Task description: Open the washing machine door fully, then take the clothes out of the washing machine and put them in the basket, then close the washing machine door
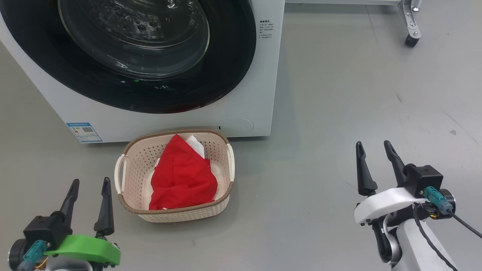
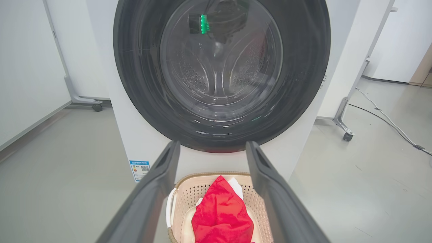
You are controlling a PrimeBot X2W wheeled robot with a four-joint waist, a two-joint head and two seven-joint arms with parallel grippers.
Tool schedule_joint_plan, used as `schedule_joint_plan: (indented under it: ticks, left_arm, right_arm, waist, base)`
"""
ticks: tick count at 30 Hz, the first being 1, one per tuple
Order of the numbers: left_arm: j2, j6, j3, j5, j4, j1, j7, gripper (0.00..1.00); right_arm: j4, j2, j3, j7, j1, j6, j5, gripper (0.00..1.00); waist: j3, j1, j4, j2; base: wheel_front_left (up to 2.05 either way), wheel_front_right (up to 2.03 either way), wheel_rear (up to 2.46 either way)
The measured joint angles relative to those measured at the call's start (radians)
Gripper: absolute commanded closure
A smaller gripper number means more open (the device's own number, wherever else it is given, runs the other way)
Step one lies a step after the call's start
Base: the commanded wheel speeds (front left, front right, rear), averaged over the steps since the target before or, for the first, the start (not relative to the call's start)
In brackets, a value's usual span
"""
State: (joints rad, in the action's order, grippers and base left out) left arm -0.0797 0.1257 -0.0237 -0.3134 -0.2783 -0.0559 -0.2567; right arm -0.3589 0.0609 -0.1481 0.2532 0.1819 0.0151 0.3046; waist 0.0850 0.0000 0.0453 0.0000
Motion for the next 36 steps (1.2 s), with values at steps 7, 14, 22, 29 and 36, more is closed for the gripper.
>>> schedule_joint_plan:
  ticks: [7, 14, 22, 29, 36]
  left_arm:
    - [0.003, 0.000, 0.000, 0.028, 0.001, 0.017, 0.000, 0.00]
    - [0.005, 0.000, 0.000, 0.043, 0.004, 0.021, 0.000, 0.00]
    - [0.008, 0.000, 0.011, 0.052, 0.012, 0.021, 0.000, 1.00]
    - [0.036, 0.000, 0.023, 0.045, -0.041, 0.041, 0.002, 1.00]
    - [0.036, 0.000, 0.004, -0.029, -0.048, 0.040, 0.032, 1.00]
  right_arm:
    - [0.013, -0.002, 0.000, 0.000, -0.018, 0.000, -0.007, 0.00]
    - [0.021, -0.004, 0.001, 0.000, -0.032, 0.001, -0.015, 0.00]
    - [0.023, -0.006, 0.005, 0.000, -0.047, 0.001, -0.015, 1.00]
    - [-0.028, -0.019, 0.004, -0.002, -0.098, 0.001, -0.004, 1.00]
    - [-0.029, -0.019, 0.030, -0.031, -0.097, 0.005, 0.064, 1.00]
  waist:
    - [-0.002, 0.0000, 0.006, 0.0000]
    - [-0.003, 0.0000, 0.009, 0.0000]
    - [-0.004, 0.0000, 0.010, 0.0000]
    - [-0.004, 0.0000, 0.010, 0.0000]
    - [-0.010, 0.0000, 0.005, 0.0000]
  base:
    - [0.00, 0.00, 0.00]
    - [0.00, 0.00, 0.00]
    - [0.00, 0.00, 0.00]
    - [0.00, 0.00, 0.00]
    - [0.00, 0.00, 0.00]
